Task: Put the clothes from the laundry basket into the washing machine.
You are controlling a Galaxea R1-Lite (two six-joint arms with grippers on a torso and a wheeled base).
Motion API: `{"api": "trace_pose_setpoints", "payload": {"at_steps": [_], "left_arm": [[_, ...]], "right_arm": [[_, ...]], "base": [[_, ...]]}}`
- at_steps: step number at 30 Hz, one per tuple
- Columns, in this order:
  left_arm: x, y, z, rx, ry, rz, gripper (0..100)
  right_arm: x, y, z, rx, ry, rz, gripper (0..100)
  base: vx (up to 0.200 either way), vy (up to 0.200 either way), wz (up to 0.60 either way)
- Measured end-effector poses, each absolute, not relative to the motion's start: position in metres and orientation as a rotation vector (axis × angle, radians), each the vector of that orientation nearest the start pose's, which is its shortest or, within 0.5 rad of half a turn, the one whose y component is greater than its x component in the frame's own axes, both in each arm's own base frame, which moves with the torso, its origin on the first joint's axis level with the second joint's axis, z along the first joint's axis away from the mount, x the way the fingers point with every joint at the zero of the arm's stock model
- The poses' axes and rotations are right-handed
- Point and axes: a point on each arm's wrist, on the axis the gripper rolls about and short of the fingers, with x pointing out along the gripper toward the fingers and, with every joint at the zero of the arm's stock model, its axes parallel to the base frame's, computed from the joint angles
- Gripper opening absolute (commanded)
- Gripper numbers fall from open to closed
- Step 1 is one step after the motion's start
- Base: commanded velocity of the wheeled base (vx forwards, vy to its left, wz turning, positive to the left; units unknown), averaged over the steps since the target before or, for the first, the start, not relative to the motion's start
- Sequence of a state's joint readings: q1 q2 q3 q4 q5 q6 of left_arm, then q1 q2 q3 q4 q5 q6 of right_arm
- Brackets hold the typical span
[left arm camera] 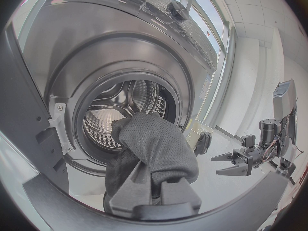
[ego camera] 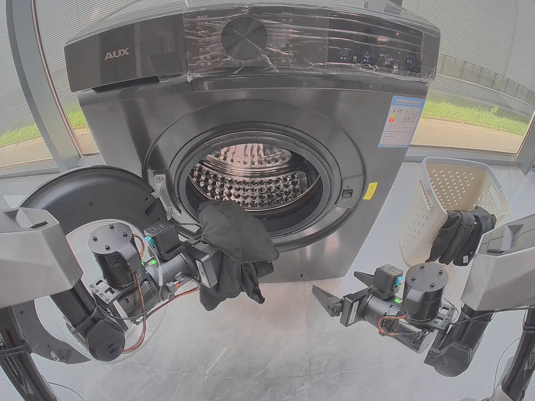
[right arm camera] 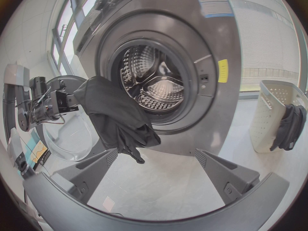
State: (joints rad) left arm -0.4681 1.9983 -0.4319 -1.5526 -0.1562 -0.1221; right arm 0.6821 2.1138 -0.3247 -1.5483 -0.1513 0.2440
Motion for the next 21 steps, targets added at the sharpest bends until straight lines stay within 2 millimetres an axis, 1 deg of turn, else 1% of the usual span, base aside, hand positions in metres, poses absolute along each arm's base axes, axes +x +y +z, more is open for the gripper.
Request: {"api": "trace_pose_setpoints", "payload": {"at_steps": [3,7,8,14,21], "left_arm": [[0.265,-0.144,0.1,-0.119,0.043,-0.6,0],[0.262,-0.146,0.1,-0.117,0.046,-0.586,0],[0.262,-0.146,0.1,-0.117,0.046,-0.587,0],[0.262,-0.147,0.097,-0.116,0.053,-0.588,0],[0.265,-0.149,0.092,-0.094,0.064,-0.587,0]], "right_arm": [[0.228,0.169,0.052,0.15,0.276,0.466,100],[0.228,0.163,0.058,0.172,0.261,0.451,100],[0.228,0.162,0.059,0.174,0.259,0.45,100],[0.227,0.161,0.063,0.183,0.248,0.449,100],[0.227,0.16,0.063,0.186,0.247,0.447,100]], "base": [[0.0,0.0,0.0],[0.0,0.0,0.0],[0.0,0.0,0.0],[0.2,0.0,0.0],[0.0,0.0,0.0]]}}
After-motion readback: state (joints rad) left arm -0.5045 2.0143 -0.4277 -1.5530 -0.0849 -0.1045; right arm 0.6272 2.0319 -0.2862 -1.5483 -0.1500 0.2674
